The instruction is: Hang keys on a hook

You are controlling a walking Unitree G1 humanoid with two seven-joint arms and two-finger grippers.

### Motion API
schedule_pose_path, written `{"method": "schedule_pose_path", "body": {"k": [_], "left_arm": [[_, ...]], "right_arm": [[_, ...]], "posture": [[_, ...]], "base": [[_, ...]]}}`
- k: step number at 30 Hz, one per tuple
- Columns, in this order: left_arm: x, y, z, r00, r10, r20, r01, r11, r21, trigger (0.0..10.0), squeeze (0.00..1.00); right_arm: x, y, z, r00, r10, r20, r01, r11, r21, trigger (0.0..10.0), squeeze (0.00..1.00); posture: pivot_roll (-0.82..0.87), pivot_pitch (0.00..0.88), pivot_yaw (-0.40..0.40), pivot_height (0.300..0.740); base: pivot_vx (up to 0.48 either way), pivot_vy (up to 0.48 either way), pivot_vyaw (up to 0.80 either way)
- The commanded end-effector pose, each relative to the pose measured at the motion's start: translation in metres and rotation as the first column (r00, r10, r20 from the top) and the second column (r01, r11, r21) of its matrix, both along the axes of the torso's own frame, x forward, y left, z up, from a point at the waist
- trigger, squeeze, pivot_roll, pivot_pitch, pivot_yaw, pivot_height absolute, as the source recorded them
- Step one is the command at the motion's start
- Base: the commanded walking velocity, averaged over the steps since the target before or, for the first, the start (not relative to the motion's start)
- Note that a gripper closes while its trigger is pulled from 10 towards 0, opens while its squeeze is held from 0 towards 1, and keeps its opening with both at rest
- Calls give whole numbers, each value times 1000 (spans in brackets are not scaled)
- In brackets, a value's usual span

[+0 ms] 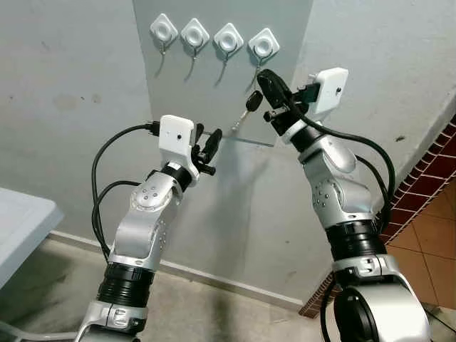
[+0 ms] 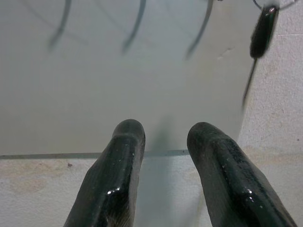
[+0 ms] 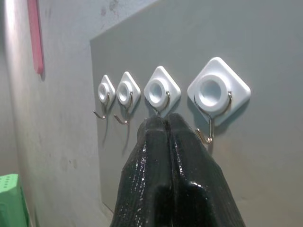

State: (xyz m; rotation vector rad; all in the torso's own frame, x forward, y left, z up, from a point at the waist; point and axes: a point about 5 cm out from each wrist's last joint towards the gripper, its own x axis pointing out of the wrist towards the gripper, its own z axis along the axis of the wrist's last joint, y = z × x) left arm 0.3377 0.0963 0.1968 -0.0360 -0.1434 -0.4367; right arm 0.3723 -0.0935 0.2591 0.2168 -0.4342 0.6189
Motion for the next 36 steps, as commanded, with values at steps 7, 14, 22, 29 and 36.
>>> {"method": "schedule_pose_path", "body": {"k": [7, 14, 22, 29, 36], "left_arm": [[-1, -3, 6, 1000, -13, 18, 13, 1000, 7, 10000, 0], [-2, -2, 5, 1000, -4, 14, 4, 1000, 5, 10000, 0], [-3, -1, 5, 1000, 3, 11, -3, 1000, -1, 10000, 0], [-3, -1, 5, 1000, 4, 8, -4, 1000, -5, 10000, 0], [-3, -2, 5, 1000, 4, 5, -4, 1000, -10, 10000, 0]], "right_arm": [[8, 1, 12, 1000, 4, 6, -4, 999, 47, 10000, 0], [15, 3, 15, 1000, 7, -15, -6, 997, 73, 10000, 0], [23, 6, 18, 999, 12, -33, -9, 995, 98, 10000, 0], [27, 5, 20, 999, -1, -53, 7, 993, 122, 10000, 0], [31, 2, 22, 998, -23, -66, 33, 989, 147, 10000, 0]], "posture": [[116, 0, -32, 740], [122, 0, -37, 740], [126, 0, -41, 740], [126, 0, -41, 740], [125, 0, -40, 740]], "base": [[0, 0, 0], [0, 0, 0], [0, 0, 0], [0, 0, 0], [0, 0, 0]]}}
